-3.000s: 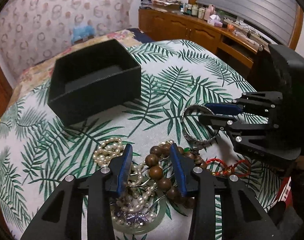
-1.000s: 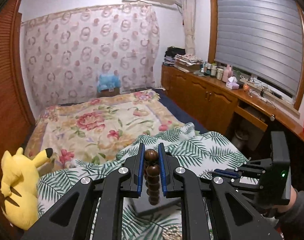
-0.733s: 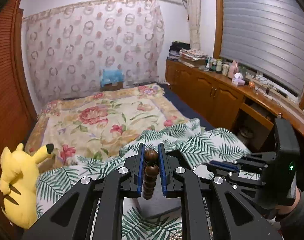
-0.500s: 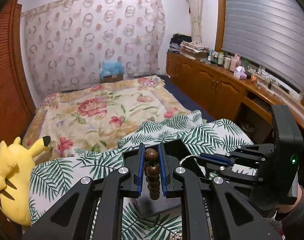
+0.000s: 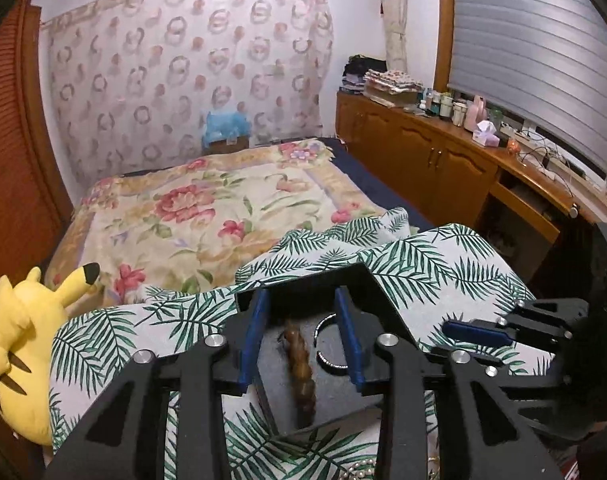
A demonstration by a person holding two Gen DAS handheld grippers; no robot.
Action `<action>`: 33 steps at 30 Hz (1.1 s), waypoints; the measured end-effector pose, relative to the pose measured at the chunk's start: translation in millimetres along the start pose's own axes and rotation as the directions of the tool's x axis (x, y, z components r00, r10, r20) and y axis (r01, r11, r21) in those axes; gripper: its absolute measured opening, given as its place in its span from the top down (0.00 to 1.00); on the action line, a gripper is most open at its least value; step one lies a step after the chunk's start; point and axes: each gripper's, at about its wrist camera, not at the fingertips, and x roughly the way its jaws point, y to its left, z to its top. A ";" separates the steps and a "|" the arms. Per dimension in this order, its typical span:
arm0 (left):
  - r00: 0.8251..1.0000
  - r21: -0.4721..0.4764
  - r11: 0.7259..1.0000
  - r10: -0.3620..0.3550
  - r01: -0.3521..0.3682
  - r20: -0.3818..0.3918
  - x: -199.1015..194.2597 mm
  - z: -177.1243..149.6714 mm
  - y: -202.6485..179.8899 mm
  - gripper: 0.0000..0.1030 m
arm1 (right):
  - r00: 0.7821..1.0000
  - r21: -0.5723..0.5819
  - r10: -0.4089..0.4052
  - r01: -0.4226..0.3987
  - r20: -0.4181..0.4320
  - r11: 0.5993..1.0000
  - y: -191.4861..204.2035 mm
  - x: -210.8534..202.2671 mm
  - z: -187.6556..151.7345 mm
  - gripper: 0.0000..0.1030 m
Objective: Organize jewelry
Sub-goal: 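Place bead bracelet in the black box with left tool while right tool drops the bangle, then withdraw both tools from the box back toward the jewelry pile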
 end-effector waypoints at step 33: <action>0.994 -0.034 0.998 -0.059 0.056 -0.094 -78.1 -163.8 -20.3 0.55 | 0.993 -0.034 0.106 -0.107 -0.053 0.994 74.1 -48.1 -81.4 0.73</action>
